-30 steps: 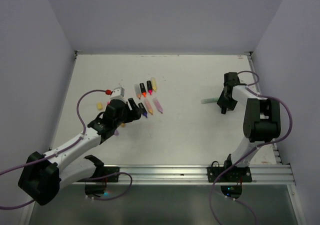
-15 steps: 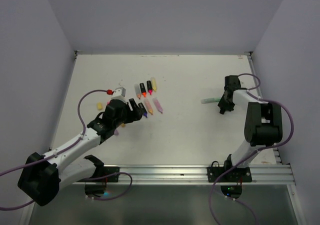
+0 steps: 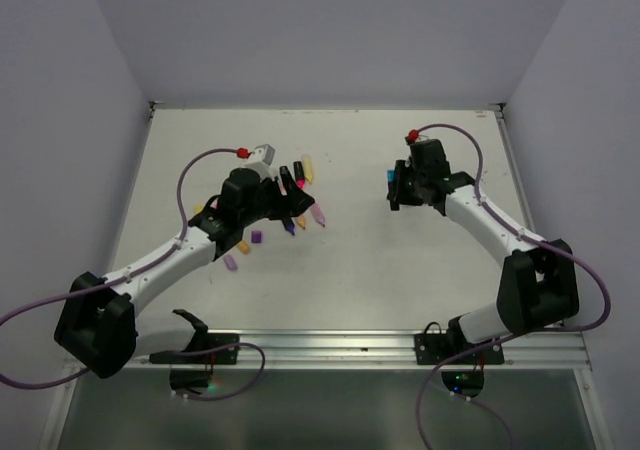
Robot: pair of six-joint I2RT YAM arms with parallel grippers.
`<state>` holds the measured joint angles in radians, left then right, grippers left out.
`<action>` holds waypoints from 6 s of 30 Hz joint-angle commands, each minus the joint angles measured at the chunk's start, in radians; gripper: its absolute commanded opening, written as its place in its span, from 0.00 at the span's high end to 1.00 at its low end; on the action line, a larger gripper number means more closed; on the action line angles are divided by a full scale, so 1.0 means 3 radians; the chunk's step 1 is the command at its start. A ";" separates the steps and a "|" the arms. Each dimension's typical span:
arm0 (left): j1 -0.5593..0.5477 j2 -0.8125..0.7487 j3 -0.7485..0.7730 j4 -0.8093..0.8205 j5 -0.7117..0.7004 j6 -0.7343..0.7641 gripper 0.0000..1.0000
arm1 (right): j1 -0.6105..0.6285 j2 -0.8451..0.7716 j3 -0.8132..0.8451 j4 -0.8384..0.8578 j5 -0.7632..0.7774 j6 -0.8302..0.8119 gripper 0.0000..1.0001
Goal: Open the pen caps
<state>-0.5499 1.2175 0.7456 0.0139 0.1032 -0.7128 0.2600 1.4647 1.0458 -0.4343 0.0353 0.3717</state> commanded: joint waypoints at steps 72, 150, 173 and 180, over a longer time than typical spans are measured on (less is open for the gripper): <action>-0.0069 0.0651 0.0158 0.0572 0.0239 -0.0349 1.00 | 0.1695 0.0062 0.0057 0.0752 -0.0424 0.0070 0.65; 0.0748 0.0508 0.0843 0.0230 -0.0758 -0.0171 1.00 | 0.1680 0.0308 -0.0337 0.1279 -0.0976 0.0090 1.00; 0.1372 0.0733 0.1130 0.0255 -0.0549 -0.0590 1.00 | 0.2007 0.0451 -0.0479 0.1351 -0.0799 0.0228 1.00; 0.1403 0.0406 0.0886 -0.0418 -0.0916 -0.0355 1.00 | 0.1834 0.0517 -0.0102 0.0850 -0.0236 0.0121 1.00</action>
<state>-0.1318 1.4315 1.0489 -0.0189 -0.0700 -0.8589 0.8516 1.6314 0.9241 -0.1104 -0.1390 0.4290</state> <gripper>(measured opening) 0.232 0.329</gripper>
